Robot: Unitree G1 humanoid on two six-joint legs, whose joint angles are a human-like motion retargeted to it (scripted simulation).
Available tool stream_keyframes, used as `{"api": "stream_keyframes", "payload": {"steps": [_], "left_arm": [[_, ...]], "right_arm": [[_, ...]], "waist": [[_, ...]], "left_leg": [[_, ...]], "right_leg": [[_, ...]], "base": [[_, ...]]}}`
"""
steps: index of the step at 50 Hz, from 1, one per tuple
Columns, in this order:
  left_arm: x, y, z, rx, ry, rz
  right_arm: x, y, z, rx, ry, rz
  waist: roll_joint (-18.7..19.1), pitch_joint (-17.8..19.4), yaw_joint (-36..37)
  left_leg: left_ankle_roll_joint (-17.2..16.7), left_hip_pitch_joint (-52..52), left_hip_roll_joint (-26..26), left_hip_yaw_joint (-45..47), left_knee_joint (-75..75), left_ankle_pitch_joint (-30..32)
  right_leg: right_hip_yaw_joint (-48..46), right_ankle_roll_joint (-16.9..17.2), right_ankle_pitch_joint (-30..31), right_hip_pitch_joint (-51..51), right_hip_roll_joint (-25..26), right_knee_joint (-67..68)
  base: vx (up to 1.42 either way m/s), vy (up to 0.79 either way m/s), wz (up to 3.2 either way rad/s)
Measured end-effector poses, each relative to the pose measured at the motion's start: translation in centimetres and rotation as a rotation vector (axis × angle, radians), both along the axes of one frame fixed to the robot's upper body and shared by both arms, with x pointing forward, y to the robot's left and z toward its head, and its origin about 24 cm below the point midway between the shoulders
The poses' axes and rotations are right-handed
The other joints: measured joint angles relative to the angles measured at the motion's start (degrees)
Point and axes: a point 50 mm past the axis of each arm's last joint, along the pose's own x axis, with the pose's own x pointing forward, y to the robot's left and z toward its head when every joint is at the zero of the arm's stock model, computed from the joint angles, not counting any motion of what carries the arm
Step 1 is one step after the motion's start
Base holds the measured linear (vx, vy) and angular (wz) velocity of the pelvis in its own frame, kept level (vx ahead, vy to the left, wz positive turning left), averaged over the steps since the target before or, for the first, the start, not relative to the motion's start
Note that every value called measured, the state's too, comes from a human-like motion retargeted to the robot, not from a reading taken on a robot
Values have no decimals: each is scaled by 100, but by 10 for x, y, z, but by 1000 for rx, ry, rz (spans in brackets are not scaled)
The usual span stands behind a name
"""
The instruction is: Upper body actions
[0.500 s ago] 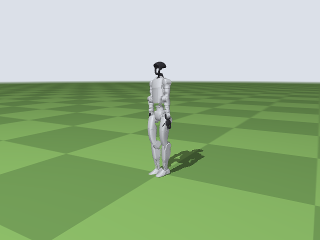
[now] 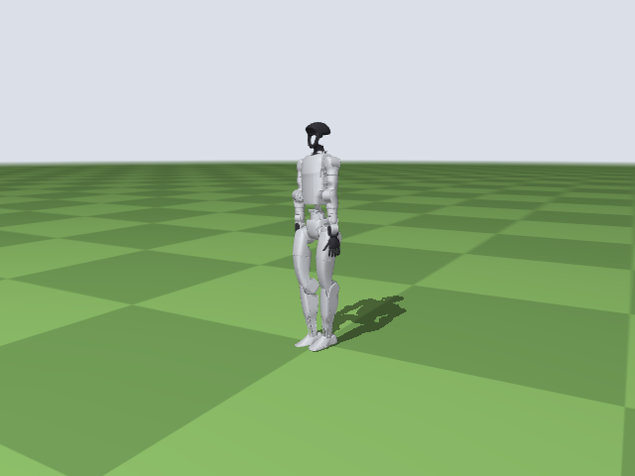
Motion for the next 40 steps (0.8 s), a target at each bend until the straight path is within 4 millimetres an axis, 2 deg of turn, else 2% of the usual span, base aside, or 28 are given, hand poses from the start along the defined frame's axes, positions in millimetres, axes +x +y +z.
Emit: {"api": "stream_keyframes", "payload": {"steps": [10, 40], "left_arm": [[-1, 0, 0, -1, 6, -12], [-6, 2, 1, 10, 26, -34]], "right_arm": [[-5, -2, 0, 5, 19, -8], [-1, -2, 0, 31, 8, 2]], "waist": [[-14, -30, 17], [-34, -56, 49]], "left_leg": [[-3, -2, -7, -1, 7, -10], [-18, -25, -32, -29, 24, -17]], "right_leg": [[-4, 20, 45, -8, -2, 12], [-37, 78, 172, -30, -17, 30]], "base": [[0, 0, 0], [0, 0, 0]]}}
